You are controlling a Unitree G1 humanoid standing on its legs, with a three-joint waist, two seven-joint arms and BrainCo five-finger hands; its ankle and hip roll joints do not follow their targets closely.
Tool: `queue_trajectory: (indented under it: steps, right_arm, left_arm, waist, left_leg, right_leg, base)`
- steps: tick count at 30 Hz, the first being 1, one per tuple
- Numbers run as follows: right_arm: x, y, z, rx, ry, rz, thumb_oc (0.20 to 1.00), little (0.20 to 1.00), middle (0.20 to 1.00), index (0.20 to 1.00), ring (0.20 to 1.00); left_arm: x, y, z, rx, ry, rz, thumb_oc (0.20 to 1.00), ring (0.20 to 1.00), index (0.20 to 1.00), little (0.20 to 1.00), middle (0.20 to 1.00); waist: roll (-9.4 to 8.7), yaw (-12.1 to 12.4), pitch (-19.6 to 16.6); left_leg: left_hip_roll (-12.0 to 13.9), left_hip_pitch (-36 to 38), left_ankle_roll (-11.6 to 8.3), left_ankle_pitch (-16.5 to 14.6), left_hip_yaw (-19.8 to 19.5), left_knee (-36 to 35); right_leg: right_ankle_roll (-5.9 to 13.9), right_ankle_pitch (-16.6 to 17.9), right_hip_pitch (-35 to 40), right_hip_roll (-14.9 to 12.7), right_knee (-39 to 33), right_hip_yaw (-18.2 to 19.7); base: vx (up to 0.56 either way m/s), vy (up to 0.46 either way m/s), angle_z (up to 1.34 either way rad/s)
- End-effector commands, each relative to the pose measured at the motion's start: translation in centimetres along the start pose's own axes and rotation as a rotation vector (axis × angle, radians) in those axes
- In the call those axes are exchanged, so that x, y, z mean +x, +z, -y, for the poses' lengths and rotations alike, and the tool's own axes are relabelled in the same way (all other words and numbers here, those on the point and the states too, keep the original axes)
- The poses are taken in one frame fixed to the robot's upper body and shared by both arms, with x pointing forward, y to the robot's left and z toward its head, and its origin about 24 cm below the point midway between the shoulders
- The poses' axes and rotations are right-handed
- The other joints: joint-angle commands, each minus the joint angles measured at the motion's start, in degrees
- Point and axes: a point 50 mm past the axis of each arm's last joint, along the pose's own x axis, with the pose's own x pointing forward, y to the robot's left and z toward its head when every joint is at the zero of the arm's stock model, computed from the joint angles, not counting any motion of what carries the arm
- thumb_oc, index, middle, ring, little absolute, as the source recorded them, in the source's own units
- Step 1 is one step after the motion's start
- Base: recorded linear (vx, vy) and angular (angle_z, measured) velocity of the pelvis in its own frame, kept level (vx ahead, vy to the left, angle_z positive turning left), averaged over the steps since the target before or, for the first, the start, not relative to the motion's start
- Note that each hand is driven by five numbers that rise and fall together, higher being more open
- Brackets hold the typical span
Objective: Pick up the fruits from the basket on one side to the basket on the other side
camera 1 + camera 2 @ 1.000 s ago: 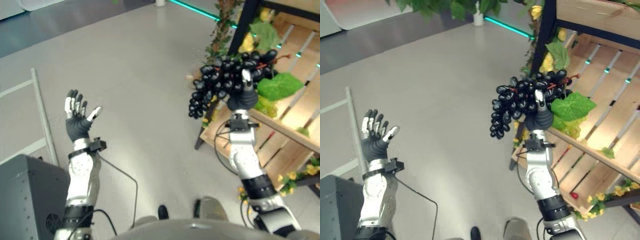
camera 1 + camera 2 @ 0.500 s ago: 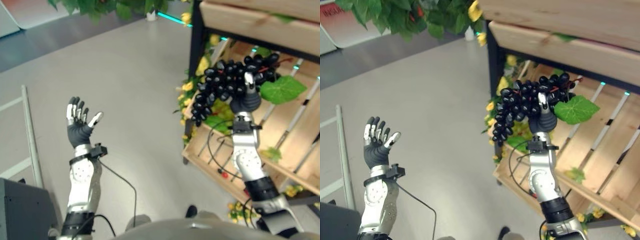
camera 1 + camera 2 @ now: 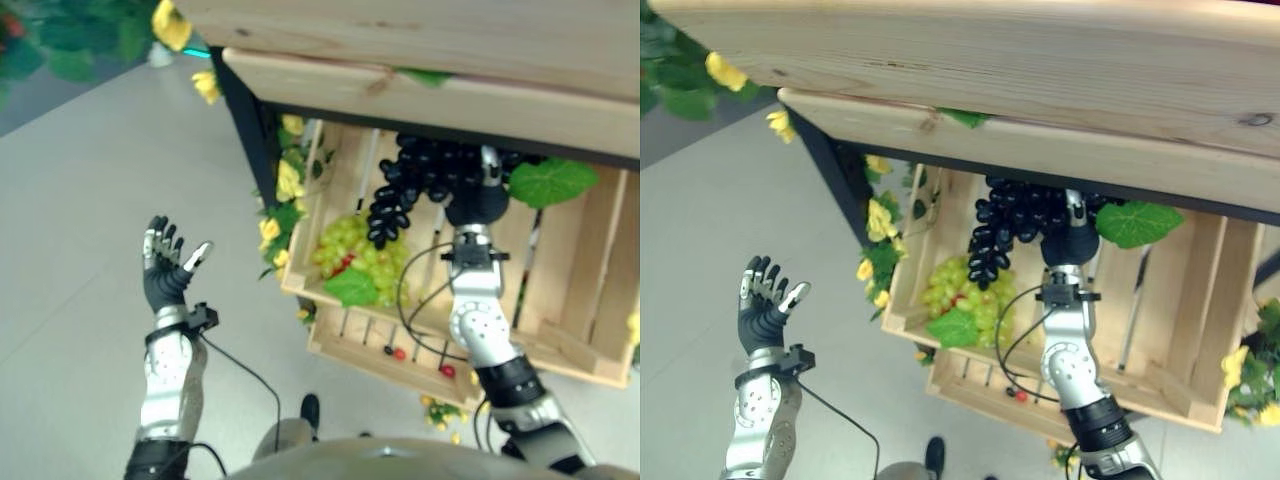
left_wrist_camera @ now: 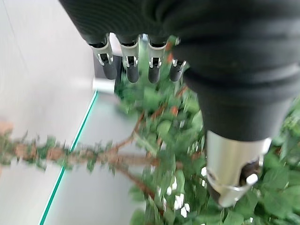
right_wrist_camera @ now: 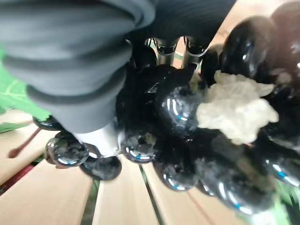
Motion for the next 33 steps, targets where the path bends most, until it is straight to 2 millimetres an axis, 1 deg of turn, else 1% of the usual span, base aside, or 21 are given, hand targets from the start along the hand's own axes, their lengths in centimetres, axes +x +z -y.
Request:
queue_trajectory:
  steps: [1, 2, 3, 4, 6, 8, 9, 15, 22, 24, 25, 33]
  right_arm:
    - [1.7, 0.3, -1.5, -0.006, 0.094, 0.063, 0.2, 0.2, 0.2, 0.2, 0.2]
    - [1.7, 0.2, -1.6, -0.002, 0.094, 0.063, 0.2, 0.2, 0.2, 0.2, 0.2]
    - [1.7, 0.0, -1.7, 0.003, 0.097, 0.055, 0.2, 0.2, 0.2, 0.2, 0.2]
    - [1.6, 0.1, -1.5, -0.005, 0.095, 0.051, 0.2, 0.2, 0.2, 0.2, 0.2]
    - [1.3, 0.4, -1.3, -0.015, 0.092, 0.054, 0.2, 0.2, 0.2, 0.2, 0.2]
    - [1.2, 0.7, -1.1, -0.016, 0.082, 0.066, 0.2, 0.2, 0.2, 0.2, 0.2]
    - [0.9, 0.9, -1.0, -0.014, 0.073, 0.074, 0.2, 0.2, 0.2, 0.2, 0.2]
    - [0.6, 1.0, -0.7, -0.017, 0.051, 0.078, 0.2, 0.2, 0.2, 0.2, 0.2]
    - [0.2, 0.9, -0.4, -0.027, 0.035, 0.061, 0.2, 0.2, 0.2, 0.2, 0.2]
    - [0.1, 0.9, -0.3, -0.027, 0.03, 0.058, 0.953, 0.953, 0.953, 0.953, 0.953]
    - [0.0, 0.9, -0.2, -0.035, 0.027, 0.053, 1.0, 1.0, 1.0, 1.0, 1.0]
    - [-0.2, 1.0, 0.1, -0.059, 0.023, 0.038, 1.0, 1.0, 1.0, 1.0, 1.0]
  left_arm:
    - [1.2, 3.8, -0.5, 0.036, -0.018, 0.204, 1.0, 1.0, 1.0, 1.0, 1.0]
    - [1.3, 3.9, -0.6, 0.038, -0.015, 0.211, 1.0, 1.0, 1.0, 1.0, 1.0]
    - [1.4, 4.3, -0.7, 0.037, -0.011, 0.226, 1.0, 1.0, 1.0, 1.0, 1.0]
    - [1.3, 4.3, -0.7, 0.041, -0.017, 0.227, 1.0, 1.0, 1.0, 1.0, 1.0]
    - [1.2, 4.2, -0.6, 0.041, -0.029, 0.219, 1.0, 1.0, 1.0, 1.0, 1.0]
    - [1.2, 4.3, -0.5, 0.038, -0.027, 0.223, 1.0, 1.0, 1.0, 1.0, 1.0]
    - [1.2, 4.0, -0.5, 0.037, -0.023, 0.21, 1.0, 1.0, 1.0, 1.0, 1.0]
    - [1.1, 4.1, -0.4, 0.036, -0.013, 0.208, 1.0, 1.0, 1.0, 1.0, 1.0]
    - [0.8, 3.9, -0.6, 0.035, -0.005, 0.195, 1.0, 1.0, 1.0, 1.0, 1.0]
    - [0.8, 3.9, -0.6, 0.036, -0.003, 0.192, 1.0, 1.0, 1.0, 1.0, 1.0]
    - [0.8, 3.9, -0.6, 0.038, -0.006, 0.192, 1.0, 1.0, 1.0, 1.0, 1.0]
    - [0.9, 3.9, -0.5, 0.045, -0.026, 0.191, 1.0, 1.0, 1.0, 1.0, 1.0]
  waist:
    - [-1.41, 2.4, 0.1]
    - [-1.56, 2.7, 0.2]
    - [-1.77, 3.1, 0.3]
    - [-1.74, 2.8, 0.1]
    - [-1.77, 2.3, -0.1]
    - [-1.84, 2.0, -0.5]
    - [-2.02, 1.6, -0.9]
    - [-2.42, 1.0, -1.6]
    - [-2.63, 1.0, -2.3]
    - [-2.75, 0.9, -2.3]
    - [-2.85, 0.9, -2.3]
    - [-3.29, 0.7, -2.0]
  left_leg:
    - [0.6, 1.8, -1.37, -6.0, 2.6, 2.3]
    - [0.8, 2.1, -1.47, -6.0, 3.6, 1.9]
    - [0.9, 2.4, -1.6, -6.3, 4.9, 1.8]
    - [0.7, 2.7, -1.57, -6.4, 5.2, 1.7]
    - [0.4, 3.4, -1.24, -6.6, 4.9, 1.2]
    - [0.1, 4.0, -1.14, -6.8, 5.0, 0.6]
    - [0.1, 4.5, -1.18, -7.0, 5.0, 0.4]
    - [-0.1, 5.6, -1.22, -7.6, 4.8, 0.3]
    - [-0.2, 6.8, -1.35, -7.7, 5.2, -0.6]
    - [-0.2, 6.9, -1.38, -7.8, 5.2, -0.5]
    - [-0.2, 6.9, -1.38, -7.8, 5.3, -0.4]
    - [-0.1, 7.0, -1.36, -8.2, 5.1, -0.2]
  right_leg:
    - [7.15, 4.7, -0.4, -5.5, 1.2, -4.7]
    - [7.3, 5.3, -0.9, -5.8, 0.6, -5.9]
    - [7.53, 6.0, -1.0, -6.2, -0.5, -8.1]
    - [7.91, 6.2, -1.0, -6.2, -1.0, -7.9]
    - [7.56, 6.1, -0.1, -5.4, -2.1, -6.7]
    - [7.2, 5.9, 0.6, -5.2, -3.3, -7.2]
    - [6.95, 5.7, 1.4, -5.0, -4.4, -7.5]
    - [6.72, 5.6, 3.8, -4.5, -6.6, -7.9]
    - [6.79, 5.7, 5.5, -4.3, -8.3, -8.2]
    - [6.78, 5.7, 5.7, -4.3, -8.3, -8.2]
    - [6.78, 5.8, 5.8, -4.2, -8.4, -8.2]
    - [6.66, 5.5, 6.0, -4.0, -8.3, -8.1]
  base:
    - [0.01, 0.088, -1.66]
    - [0.0, 0.051, -1.57]
    - [0.04, 0.033, -1.28]
    - [0.08, 0.033, -0.71]
    - [0.12, 0.031, -0.15]
    - [0.1, 0.007, 0.23]
    - [0.06, -0.01, 0.15]
    - [0.06, -0.016, 0.04]
    - [0.04, -0.017, 0.05]
    - [0.03, -0.019, 0.07]
    - [0.02, -0.008, 0.06]
    - [0.02, -0.006, 0.0]
